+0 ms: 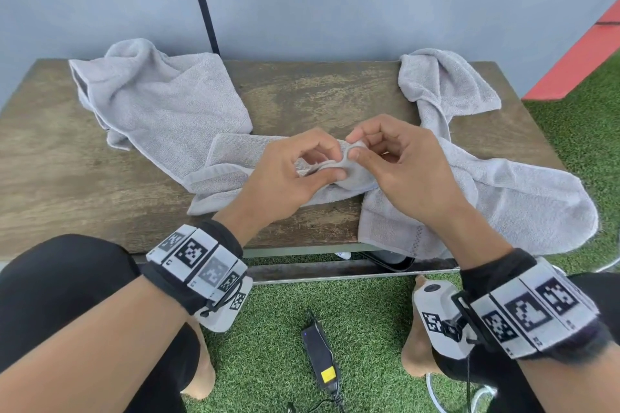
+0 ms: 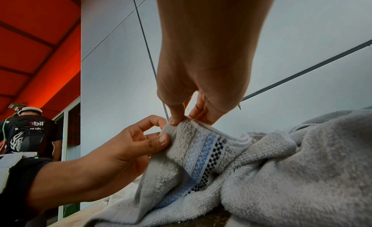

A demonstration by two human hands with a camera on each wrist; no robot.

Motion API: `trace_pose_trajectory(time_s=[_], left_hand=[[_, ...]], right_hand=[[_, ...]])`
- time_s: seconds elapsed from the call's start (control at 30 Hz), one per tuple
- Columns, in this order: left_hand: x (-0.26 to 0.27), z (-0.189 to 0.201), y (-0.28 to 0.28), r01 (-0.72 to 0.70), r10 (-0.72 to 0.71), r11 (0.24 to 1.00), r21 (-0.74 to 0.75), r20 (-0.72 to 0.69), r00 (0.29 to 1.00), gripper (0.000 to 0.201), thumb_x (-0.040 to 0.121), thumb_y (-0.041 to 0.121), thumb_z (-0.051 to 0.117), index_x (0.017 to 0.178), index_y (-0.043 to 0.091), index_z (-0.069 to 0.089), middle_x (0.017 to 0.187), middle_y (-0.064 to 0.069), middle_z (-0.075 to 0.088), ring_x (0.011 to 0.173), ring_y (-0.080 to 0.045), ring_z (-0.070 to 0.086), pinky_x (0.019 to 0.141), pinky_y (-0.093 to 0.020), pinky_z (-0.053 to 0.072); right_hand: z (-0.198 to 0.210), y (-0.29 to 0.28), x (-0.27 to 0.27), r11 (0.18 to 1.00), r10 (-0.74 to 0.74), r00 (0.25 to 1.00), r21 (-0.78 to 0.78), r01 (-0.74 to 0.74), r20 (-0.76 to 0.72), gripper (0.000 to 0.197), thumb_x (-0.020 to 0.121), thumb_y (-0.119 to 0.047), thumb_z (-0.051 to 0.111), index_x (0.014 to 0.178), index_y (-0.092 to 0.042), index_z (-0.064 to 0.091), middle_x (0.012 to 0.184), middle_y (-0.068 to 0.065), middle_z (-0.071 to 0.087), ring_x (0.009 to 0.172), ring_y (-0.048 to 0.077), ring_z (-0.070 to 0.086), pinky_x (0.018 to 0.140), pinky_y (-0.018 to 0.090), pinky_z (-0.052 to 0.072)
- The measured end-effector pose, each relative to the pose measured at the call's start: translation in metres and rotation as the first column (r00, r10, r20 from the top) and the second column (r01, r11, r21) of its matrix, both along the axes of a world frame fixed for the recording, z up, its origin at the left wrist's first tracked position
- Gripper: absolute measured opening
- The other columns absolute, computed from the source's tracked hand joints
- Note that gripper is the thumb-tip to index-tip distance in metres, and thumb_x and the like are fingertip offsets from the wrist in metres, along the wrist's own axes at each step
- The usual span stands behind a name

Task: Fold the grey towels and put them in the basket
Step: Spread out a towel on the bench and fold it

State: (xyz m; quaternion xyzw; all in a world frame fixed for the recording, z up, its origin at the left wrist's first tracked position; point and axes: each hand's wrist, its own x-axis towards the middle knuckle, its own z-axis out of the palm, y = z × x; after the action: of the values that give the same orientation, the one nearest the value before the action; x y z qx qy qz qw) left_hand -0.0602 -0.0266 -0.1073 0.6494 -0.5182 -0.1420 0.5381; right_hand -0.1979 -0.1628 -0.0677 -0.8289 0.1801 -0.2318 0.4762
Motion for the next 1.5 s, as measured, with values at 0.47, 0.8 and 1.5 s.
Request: trace_pose_trajectory(time_s=[0.47, 0.8, 1.5], left_hand=[[0.0, -0.001, 0.001, -0.06, 0.063, 0.997, -0.045, 0.064, 0.996, 0.015, 0.082, 0.015, 0.084, 0.084, 0.007, 0.071, 0.081, -0.002, 0.07, 0.076, -0.017, 0.065, 0.078, -0.036, 0.053], [0.001, -0.006, -0.002, -0.081, 0.088, 0.994, -0.073, 0.109, 0.99, 0.009, 0.083, 0.013, 0.082, 0.085, 0.007, 0.077, 0.091, 0.0, 0.073, 0.084, -0.014, 0.069, 0.08, -0.036, 0.055], [0.009, -0.011, 0.019, -0.087, 0.085, 0.994, 0.07, 0.033, 0.996, 0.006, 0.087, 0.007, 0.077, 0.091, 0.006, 0.08, 0.091, -0.005, 0.072, 0.077, -0.014, 0.065, 0.075, -0.024, 0.051]], right_hand=[[0.0, 0.003, -0.001, 0.999, -0.044, 0.998, 0.009, 0.043, 0.035, 0.009, 0.09, -0.013, 0.074, 0.099, -0.016, 0.073, 0.086, 0.004, 0.072, 0.076, 0.02, 0.067, 0.07, 0.022, 0.054], [0.0, 0.003, -0.002, 0.999, -0.045, 0.998, 0.026, 0.044, 0.04, 0.009, 0.09, -0.012, 0.074, 0.097, -0.016, 0.073, 0.087, 0.003, 0.072, 0.076, 0.017, 0.067, 0.069, 0.019, 0.051], [-0.008, -0.001, -0.005, 0.994, -0.095, 0.994, 0.069, 0.09, 0.062, 0.009, 0.089, -0.011, 0.075, 0.096, -0.016, 0.073, 0.083, 0.002, 0.069, 0.071, 0.007, 0.06, 0.065, 0.015, 0.046]])
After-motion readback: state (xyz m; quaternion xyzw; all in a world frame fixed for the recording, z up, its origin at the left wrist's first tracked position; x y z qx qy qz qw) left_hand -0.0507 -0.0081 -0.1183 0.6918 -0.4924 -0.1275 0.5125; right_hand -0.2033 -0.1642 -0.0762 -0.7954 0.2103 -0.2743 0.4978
